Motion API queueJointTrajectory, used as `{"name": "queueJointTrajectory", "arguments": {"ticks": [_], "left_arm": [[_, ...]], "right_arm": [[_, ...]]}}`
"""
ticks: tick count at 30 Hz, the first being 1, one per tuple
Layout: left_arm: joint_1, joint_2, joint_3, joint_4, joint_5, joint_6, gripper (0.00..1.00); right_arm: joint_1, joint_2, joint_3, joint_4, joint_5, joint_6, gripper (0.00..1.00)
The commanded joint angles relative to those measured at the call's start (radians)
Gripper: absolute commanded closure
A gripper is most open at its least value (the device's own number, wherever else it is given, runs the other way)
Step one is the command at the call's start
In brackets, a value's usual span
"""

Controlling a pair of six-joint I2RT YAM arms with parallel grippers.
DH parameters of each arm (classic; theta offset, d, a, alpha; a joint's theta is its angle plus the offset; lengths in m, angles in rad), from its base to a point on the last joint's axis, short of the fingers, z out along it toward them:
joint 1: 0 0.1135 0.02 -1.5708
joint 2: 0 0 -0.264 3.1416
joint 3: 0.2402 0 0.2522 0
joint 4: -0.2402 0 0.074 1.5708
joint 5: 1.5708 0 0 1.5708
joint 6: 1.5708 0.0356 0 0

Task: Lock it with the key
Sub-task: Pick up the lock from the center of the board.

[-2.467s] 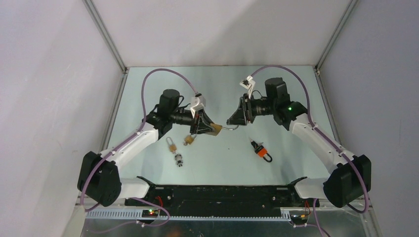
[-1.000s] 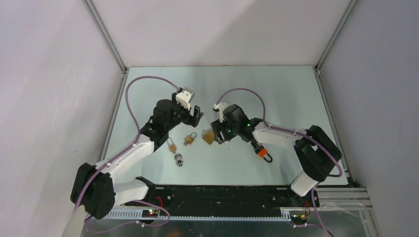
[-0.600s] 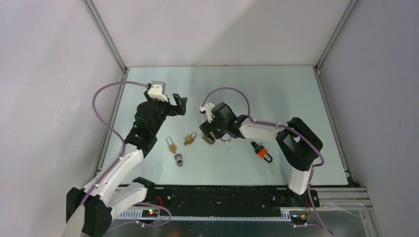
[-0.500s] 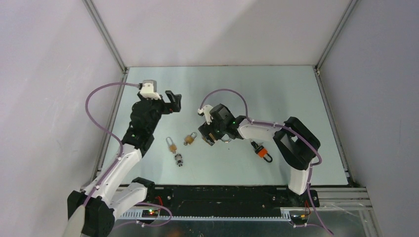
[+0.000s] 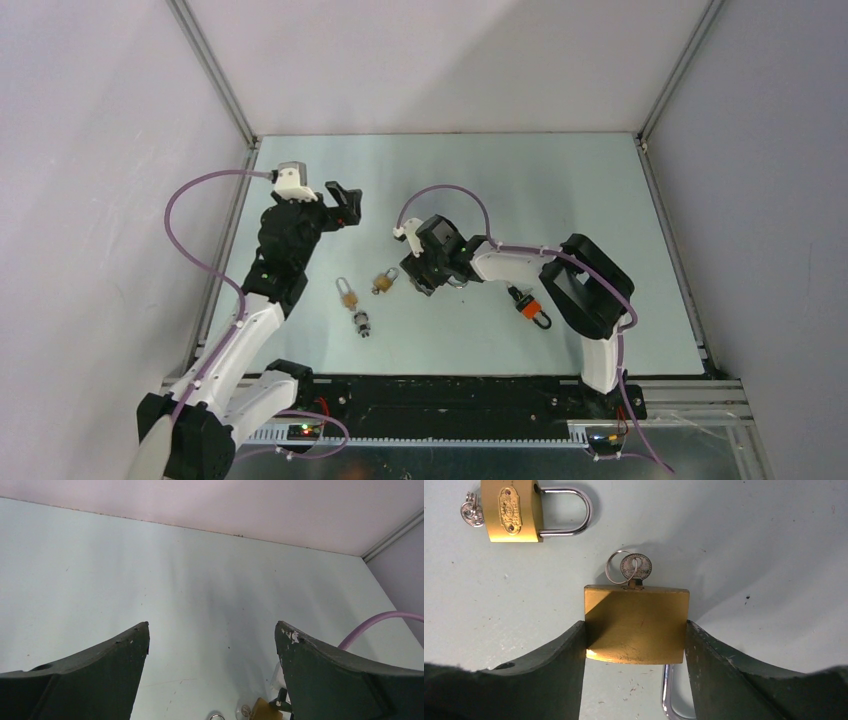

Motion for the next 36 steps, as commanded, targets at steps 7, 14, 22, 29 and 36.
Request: {"name": "queueJointTrajectory", "arguments": {"ticks": [7,14,22,29,36], "left_arm": [[0.019,-0.007,0.021,-0.017,0.006,0.073,0.0],[0.02,0.002,0.029,-0.052,0.017,0.103,0.0],[0.021,0.007,0.016,-0.069,0.048,0.088,0.0],[0.03,0.028,-0.003,-0.106,0.233,0.072,0.02],[0.02,0.039,-0.034,-0.083,0.446,-0.01,0.07]], "right_arm": [[-0.004,0.007,0.031,-0.032,0.021,-0.011,0.19],[-0.018,0.025,0.03,-0.081,-0.04,0.037,0.12],[-0.014,0.008,0.002,-0.034,0.013,0.055,0.59],[-0.021,-0.205,-0.106,0.149,-0.021,0.012,0.66],[0.012,-0.373,-0.151,0.247,-0.048,-0.065,0.69]]}}
